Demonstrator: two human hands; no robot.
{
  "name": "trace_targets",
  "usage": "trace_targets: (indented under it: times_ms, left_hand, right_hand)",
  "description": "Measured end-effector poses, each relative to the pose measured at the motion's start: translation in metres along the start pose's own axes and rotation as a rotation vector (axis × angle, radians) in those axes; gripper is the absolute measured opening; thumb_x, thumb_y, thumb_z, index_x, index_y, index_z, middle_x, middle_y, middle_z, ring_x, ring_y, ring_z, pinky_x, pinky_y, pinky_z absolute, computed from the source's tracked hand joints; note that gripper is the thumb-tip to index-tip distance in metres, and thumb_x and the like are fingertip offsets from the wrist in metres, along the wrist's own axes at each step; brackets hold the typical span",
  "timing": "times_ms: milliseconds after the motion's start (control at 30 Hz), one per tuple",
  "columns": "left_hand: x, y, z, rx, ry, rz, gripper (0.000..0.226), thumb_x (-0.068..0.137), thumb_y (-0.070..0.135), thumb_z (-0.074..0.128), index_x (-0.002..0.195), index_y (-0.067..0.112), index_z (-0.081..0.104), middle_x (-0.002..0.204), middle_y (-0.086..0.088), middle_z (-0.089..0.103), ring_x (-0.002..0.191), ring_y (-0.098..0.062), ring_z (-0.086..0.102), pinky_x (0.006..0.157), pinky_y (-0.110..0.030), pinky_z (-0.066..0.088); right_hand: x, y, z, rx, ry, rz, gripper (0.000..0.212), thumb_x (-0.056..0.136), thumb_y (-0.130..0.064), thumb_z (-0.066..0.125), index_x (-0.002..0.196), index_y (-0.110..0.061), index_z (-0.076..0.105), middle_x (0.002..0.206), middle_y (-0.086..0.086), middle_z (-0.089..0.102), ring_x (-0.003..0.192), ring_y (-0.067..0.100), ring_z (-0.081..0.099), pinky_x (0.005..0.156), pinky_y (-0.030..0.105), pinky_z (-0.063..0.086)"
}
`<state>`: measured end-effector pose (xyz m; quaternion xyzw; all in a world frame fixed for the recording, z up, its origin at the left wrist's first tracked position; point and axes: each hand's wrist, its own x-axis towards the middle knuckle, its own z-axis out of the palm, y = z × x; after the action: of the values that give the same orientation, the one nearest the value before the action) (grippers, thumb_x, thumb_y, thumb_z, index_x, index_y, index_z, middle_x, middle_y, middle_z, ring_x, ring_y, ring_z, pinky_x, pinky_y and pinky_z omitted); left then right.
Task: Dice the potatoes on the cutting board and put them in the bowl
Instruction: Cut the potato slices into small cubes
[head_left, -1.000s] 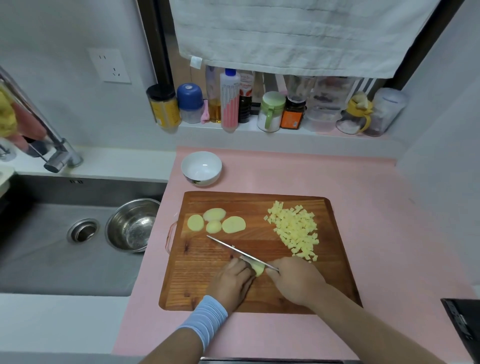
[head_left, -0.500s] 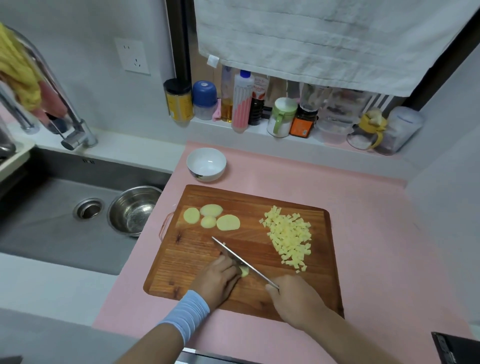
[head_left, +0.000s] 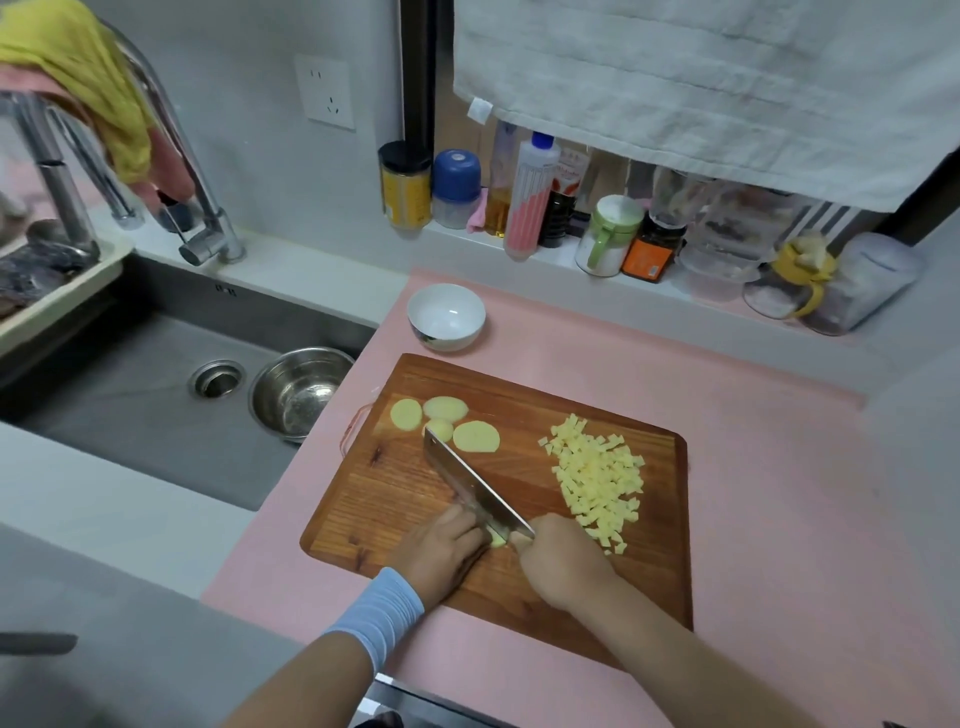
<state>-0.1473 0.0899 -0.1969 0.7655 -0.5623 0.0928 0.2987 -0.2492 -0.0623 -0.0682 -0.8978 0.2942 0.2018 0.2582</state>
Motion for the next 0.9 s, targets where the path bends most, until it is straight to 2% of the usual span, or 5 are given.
trace_targets:
  times_ms: [167, 367, 467, 733, 900]
  left_hand:
    - [0.001, 0.002, -0.005, -0.015, 0.024, -0.01, 0.012, 0.099, 0.02, 0.056, 0.093, 0.016, 0.065, 0.097, 0.0, 0.061, 0.09, -0.019, 0.057, 0.066, -0.032, 0.053]
    - [0.001, 0.002, -0.006, -0.076, 0.061, -0.008, 0.009, 0.097, 0.018, 0.062, 0.092, 0.014, 0.068, 0.095, 0.0, 0.062, 0.09, -0.019, 0.059, 0.071, -0.032, 0.054]
    - [0.002, 0.003, -0.006, -0.074, 0.083, 0.001, 0.007, 0.095, 0.016, 0.065, 0.09, 0.014, 0.069, 0.097, 0.002, 0.062, 0.092, -0.017, 0.058, 0.068, -0.029, 0.053]
    - [0.0, -0.001, -0.001, -0.099, 0.065, -0.006, 0.006, 0.096, 0.016, 0.066, 0.091, 0.015, 0.069, 0.095, 0.001, 0.063, 0.088, -0.019, 0.059, 0.07, -0.033, 0.054]
    - [0.002, -0.001, -0.001, -0.122, 0.065, 0.006, 0.006, 0.096, 0.016, 0.065, 0.092, 0.014, 0.069, 0.093, 0.0, 0.063, 0.088, -0.019, 0.06, 0.074, -0.031, 0.054]
  right_hand:
    - [-0.007, -0.004, 0.002, -0.014, 0.003, -0.027, 0.037, 0.103, -0.04, 0.047, 0.069, -0.025, 0.052, 0.076, -0.006, 0.062, 0.074, 0.02, 0.062, 0.059, 0.03, 0.039]
    - [-0.023, -0.002, -0.005, -0.032, 0.042, -0.077, 0.037, 0.103, -0.044, 0.045, 0.07, -0.027, 0.049, 0.074, -0.008, 0.059, 0.075, 0.018, 0.06, 0.063, 0.031, 0.039]
    - [-0.033, 0.002, -0.006, -0.064, 0.041, -0.097, 0.04, 0.104, -0.043, 0.044, 0.067, -0.028, 0.044, 0.073, -0.009, 0.058, 0.073, 0.016, 0.057, 0.065, 0.03, 0.04]
    - [-0.037, 0.017, -0.001, -0.053, 0.024, -0.059, 0.045, 0.103, -0.039, 0.047, 0.06, -0.027, 0.037, 0.063, -0.01, 0.048, 0.059, 0.008, 0.045, 0.051, 0.021, 0.03]
    - [-0.027, 0.009, 0.001, -0.019, 0.002, -0.049, 0.045, 0.103, -0.035, 0.047, 0.061, -0.023, 0.039, 0.064, -0.008, 0.049, 0.06, 0.011, 0.047, 0.054, 0.029, 0.036]
